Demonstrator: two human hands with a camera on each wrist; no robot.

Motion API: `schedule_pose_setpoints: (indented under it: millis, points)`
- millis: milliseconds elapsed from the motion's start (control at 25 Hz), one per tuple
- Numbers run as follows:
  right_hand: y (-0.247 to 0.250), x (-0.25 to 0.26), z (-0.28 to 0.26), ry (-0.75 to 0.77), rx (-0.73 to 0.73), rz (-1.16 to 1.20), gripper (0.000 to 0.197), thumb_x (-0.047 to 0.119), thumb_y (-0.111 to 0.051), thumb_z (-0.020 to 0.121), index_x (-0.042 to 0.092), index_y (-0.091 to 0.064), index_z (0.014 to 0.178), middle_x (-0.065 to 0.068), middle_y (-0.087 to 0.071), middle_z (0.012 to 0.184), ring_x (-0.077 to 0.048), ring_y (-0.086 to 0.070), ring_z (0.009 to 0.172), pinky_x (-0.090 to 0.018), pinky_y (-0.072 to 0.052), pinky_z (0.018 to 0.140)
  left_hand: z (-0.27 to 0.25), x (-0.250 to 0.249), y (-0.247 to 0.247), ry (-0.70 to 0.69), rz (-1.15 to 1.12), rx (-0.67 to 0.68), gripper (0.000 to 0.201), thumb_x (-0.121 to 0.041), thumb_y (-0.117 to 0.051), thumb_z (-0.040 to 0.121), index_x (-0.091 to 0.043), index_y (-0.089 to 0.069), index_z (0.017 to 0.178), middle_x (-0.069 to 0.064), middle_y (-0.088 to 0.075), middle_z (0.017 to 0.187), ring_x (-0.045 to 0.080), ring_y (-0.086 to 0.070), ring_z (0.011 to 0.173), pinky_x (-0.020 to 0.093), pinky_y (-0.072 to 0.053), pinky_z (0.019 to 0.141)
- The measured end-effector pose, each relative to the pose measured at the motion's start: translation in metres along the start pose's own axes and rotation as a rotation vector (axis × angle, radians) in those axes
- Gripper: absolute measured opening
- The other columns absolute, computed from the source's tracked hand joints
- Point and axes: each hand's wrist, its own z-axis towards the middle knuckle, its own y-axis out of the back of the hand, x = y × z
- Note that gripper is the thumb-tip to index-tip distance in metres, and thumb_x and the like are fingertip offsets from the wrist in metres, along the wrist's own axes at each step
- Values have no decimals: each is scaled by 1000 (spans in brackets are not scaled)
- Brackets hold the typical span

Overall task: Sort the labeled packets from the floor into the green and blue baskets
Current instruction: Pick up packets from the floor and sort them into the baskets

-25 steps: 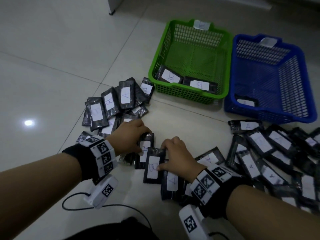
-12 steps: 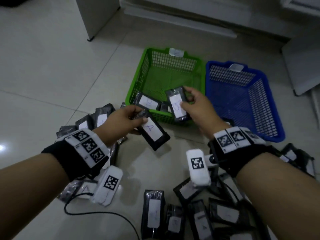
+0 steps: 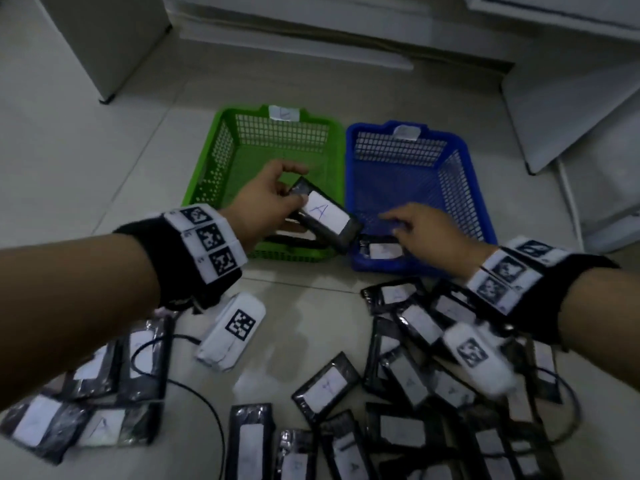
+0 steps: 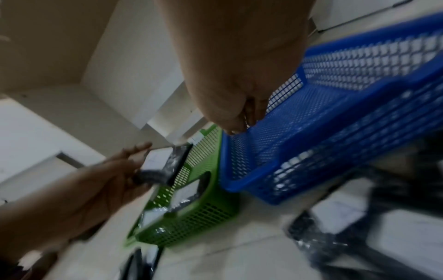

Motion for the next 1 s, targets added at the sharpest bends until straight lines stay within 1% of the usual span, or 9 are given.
schedule_pose_setpoints:
  millis: [80,160,400,520,600,640,760,880,1000]
  points:
    - [16,-51,-34,-25,105,-112,42,15,-59,89,14,-54,131,-12,-54,130,-28,-49,121,-25,-34,100,16,-2,-45,-18,36,-59,27,-4,-57,89,-15,-49,113,8,-56,85,24,-65,77,35,-61,66]
    - [18,-94,-61,-33,160,-189,52,20,-63,86,18,-48,136,-12,-51,128,-31,-45,121,-28,-34,102,30,7,-87,-37,156,-127,28,-12,-61,87,-20,-49,112,3,-58,88,27,-65,85,41,-59,73]
    - [-19,-143,-97,56,50,-41,67,7,-57,87,12,-26,147,-14,-41,138,-29,-34,127,-21,-17,106,46,55,-146,-110,676,-144,46,-14,-61,86,-14,-46,129,13,-58,125,32,-57,111,34,-45,88]
    - [-29,-141,-105,97,-152,10,59,6,-58,85,11,-40,141,-13,-41,138,-26,-31,130,-31,-24,111,28,63,-155,-285,822,-134,38,-11,-58,88,-8,-52,125,15,-37,142,29,-41,130,33,-36,106]
    - [-35,-125,-115,80,-307,109,38,8,-60,83,12,-58,121,-8,-49,116,-19,-39,113,-28,-36,99,1,67,-160,-459,787,-277,21,-13,-58,88,-8,-60,108,11,-46,126,23,-48,115,31,-42,99]
    - [-41,-117,-120,54,-284,163,27,10,-61,84,12,-61,111,-6,-50,107,-19,-42,107,-28,-39,93,-15,69,-163,-494,764,-316,12,-16,-58,88,-10,-62,99,8,-51,112,20,-52,101,29,-45,89]
    - [-63,-105,-125,-85,-5,159,32,24,-62,87,13,-58,117,-8,-50,113,-24,-43,114,-34,-41,97,-50,94,-170,-363,749,-184,9,-21,-57,90,-14,-62,87,0,-54,91,14,-53,77,29,-46,71]
    - [-75,-99,-121,-92,142,-72,55,37,-63,86,13,-43,131,-9,-38,130,-26,-33,124,-33,-36,100,-41,126,-167,-204,870,-136,18,-18,-59,88,-12,-66,104,6,-59,107,23,-58,97,33,-48,85]
    - [-79,-93,-116,-96,114,-142,58,38,-68,80,13,-41,125,-8,-39,127,-25,-36,119,-31,-35,96,-28,140,-170,-34,934,-80,45,-23,-66,83,-10,-57,125,14,-56,122,33,-52,113,38,-44,97]
